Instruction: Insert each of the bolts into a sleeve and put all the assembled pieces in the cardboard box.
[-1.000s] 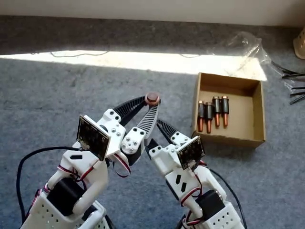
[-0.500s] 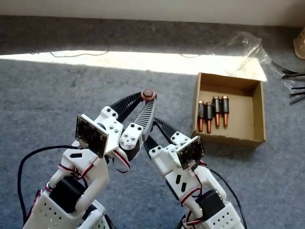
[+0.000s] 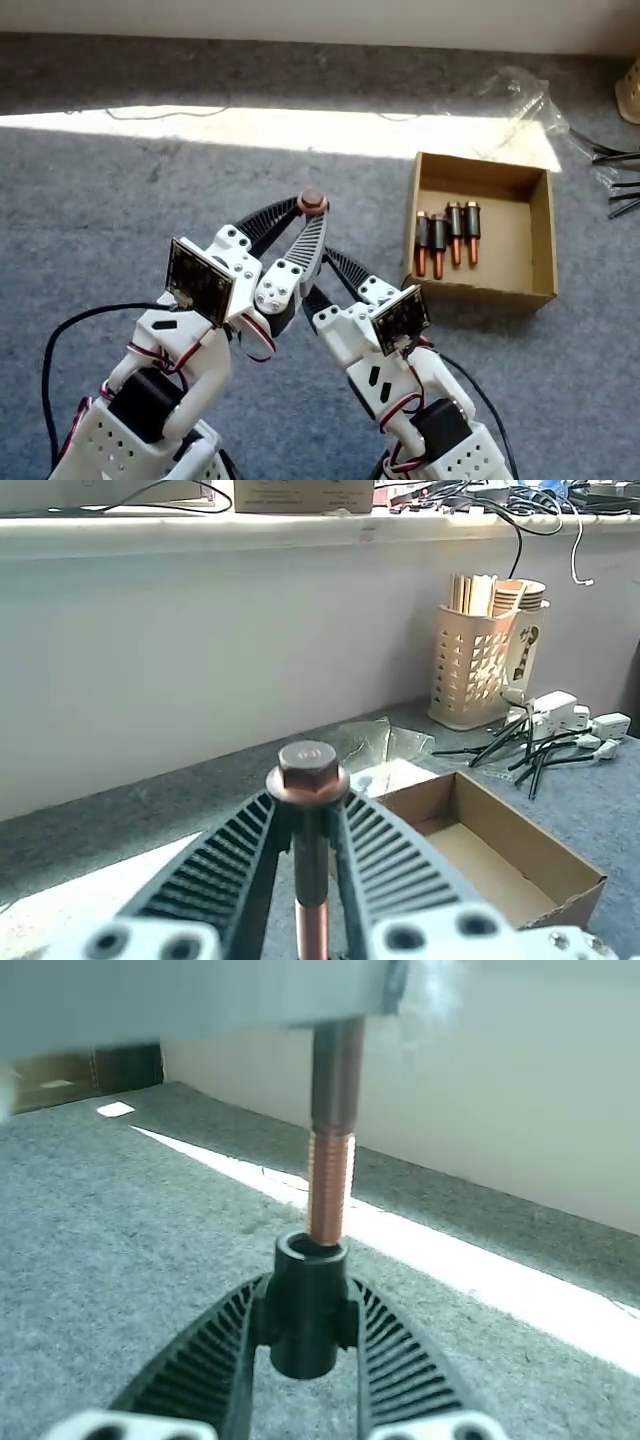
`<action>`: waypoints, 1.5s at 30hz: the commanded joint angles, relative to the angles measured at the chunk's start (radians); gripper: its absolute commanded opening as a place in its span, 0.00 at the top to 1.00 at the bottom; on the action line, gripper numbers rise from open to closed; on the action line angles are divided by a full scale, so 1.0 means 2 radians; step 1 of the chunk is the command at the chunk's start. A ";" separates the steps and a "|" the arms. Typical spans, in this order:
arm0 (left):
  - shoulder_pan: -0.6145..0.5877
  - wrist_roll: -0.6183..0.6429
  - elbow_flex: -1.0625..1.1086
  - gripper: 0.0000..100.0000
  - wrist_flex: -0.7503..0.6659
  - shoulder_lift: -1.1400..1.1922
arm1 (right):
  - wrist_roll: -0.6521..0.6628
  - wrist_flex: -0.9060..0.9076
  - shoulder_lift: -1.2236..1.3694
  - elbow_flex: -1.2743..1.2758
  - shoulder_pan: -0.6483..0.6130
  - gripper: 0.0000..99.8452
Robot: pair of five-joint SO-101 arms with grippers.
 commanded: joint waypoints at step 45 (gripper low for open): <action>-0.006 0.081 -0.037 0.99 0.046 -0.014 | 0.056 -0.016 -0.003 0.040 -0.003 1.00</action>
